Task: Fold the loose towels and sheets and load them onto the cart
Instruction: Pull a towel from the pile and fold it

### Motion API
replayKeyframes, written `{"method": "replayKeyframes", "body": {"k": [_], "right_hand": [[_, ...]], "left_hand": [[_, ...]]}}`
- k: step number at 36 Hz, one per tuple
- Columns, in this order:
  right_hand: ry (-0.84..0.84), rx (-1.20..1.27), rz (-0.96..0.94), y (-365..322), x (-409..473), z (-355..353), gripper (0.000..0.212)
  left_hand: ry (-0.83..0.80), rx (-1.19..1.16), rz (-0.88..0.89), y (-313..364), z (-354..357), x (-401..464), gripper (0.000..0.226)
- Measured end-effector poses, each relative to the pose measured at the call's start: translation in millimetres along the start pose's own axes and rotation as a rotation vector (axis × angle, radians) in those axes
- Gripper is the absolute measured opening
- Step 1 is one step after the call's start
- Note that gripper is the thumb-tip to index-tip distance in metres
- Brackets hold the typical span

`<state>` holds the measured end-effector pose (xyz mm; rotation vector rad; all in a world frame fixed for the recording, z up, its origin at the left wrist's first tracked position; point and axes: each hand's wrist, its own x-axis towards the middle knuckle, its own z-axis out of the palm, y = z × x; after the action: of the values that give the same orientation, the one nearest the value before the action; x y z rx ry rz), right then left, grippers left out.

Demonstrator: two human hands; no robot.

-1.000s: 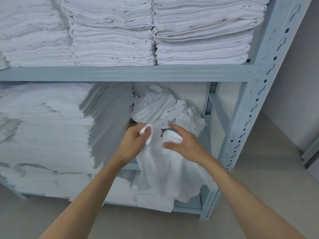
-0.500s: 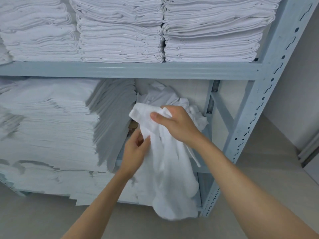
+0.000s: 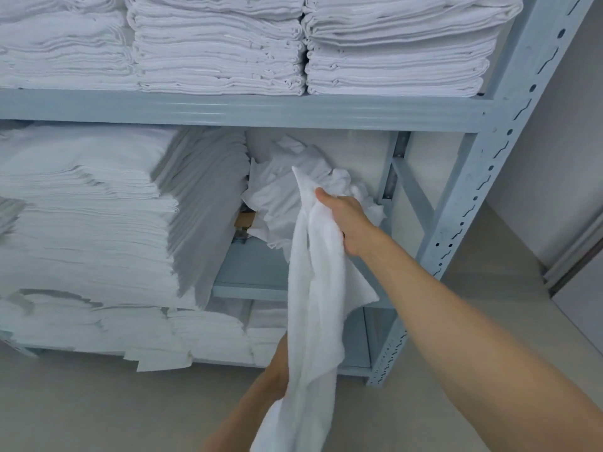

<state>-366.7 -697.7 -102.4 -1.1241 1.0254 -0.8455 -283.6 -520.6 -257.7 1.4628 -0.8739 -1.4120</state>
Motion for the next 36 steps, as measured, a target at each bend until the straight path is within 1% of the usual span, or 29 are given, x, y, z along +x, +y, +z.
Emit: {"method": "replayKeyframes", "body": {"k": [2, 3, 4, 5, 6, 8, 9, 11, 12, 14, 16, 18, 20, 22, 24, 26, 29, 32, 34, 36], "right_hand": [[-0.099, -0.126, 0.105, 21.8, 0.9, -8.1, 0.059], [-0.129, -0.256, 0.141, 35.0, -0.5, -11.1, 0.060], [-0.139, -0.406, 0.168, 48.8, -2.6, -13.7, 0.064], [-0.125, -0.541, 0.183, 62.4, -4.9, -16.1, 0.068], [-0.107, -0.622, 0.191, 75.9, -6.7, -18.0, 0.071], [-0.086, -0.633, 0.246, 99.8, -9.8, -20.2, 0.062], [-0.066, -0.638, 0.257, 109.2, -12.4, -20.4, 0.056], [-0.004, -0.689, 0.196, 124.9, -16.1, -20.7, 0.046], [0.039, -0.699, 0.151, 132.0, -17.3, -21.2, 0.043], [0.138, -0.641, 0.119, 145.0, -23.5, -23.3, 0.039], [0.237, -0.557, 0.144, 156.6, -30.1, -26.5, 0.040], [0.262, -0.528, 0.193, 167.0, -34.4, -29.4, 0.045], [0.180, -0.487, 0.295, 174.9, -36.8, -28.7, 0.049], [0.051, -0.451, 0.387, 181.5, -39.7, -26.8, 0.056], [-0.044, -0.388, 0.417, 184.9, -42.4, -25.7, 0.063], [-0.084, -0.265, 0.423, 184.0, -44.4, -23.9, 0.066], [-0.103, -0.124, 0.387, 177.7, -44.3, -21.1, 0.067], [-0.221, 0.031, 0.307, 172.1, -45.4, -19.7, 0.063], [-0.276, 0.046, 0.252, 169.0, -47.1, -18.7, 0.059], [-0.255, 0.023, 0.184, 168.7, -47.6, -15.8, 0.049]], "left_hand": [[0.065, -0.091, -0.071, 6.3, 1.1, 5.1, 0.026], [0.104, -0.195, -0.112, 10.1, -0.1, 8.3, 0.027], [0.130, -0.215, -0.125, 13.8, -3.4, 12.6, 0.024], [0.145, -0.185, -0.107, 19.5, -6.0, 16.4, 0.020], [0.158, -0.150, -0.081, 24.6, -9.3, 20.0, 0.017], [0.197, -0.195, -0.052, 35.9, -10.6, 28.2, 0.019], [0.214, -0.258, -0.055, 43.2, -9.5, 29.4, 0.024], [0.242, -0.419, -0.078, 53.6, -9.7, 32.7, 0.038], [0.231, -0.460, -0.077, 55.8, -10.6, 33.7, 0.043], [0.203, -0.482, -0.060, 58.2, -14.2, 33.7, 0.044], [0.181, -0.514, -0.008, 60.7, -19.1, 36.4, 0.041], [0.131, -0.558, 0.035, 65.0, -20.5, 39.6, 0.037], [0.060, -0.610, 0.068, 69.1, -21.0, 41.8, 0.034], [-0.007, -0.692, 0.072, 71.3, -24.2, 43.1, 0.031], [-0.059, -0.757, 0.076, 75.9, -27.3, 43.1, 0.032], [-0.081, -0.776, 0.099, 79.7, -30.0, 45.1, 0.035], [-0.034, -0.754, 0.133, 81.1, -35.2, 50.3, 0.030], [0.013, -0.739, 0.133, 80.3, -39.9, 54.3, 0.033], [0.034, -0.755, 0.119, 77.7, -42.6, 56.3, 0.033], [0.065, -0.729, 0.111, 76.1, -43.6, 57.3, 0.031]]}}
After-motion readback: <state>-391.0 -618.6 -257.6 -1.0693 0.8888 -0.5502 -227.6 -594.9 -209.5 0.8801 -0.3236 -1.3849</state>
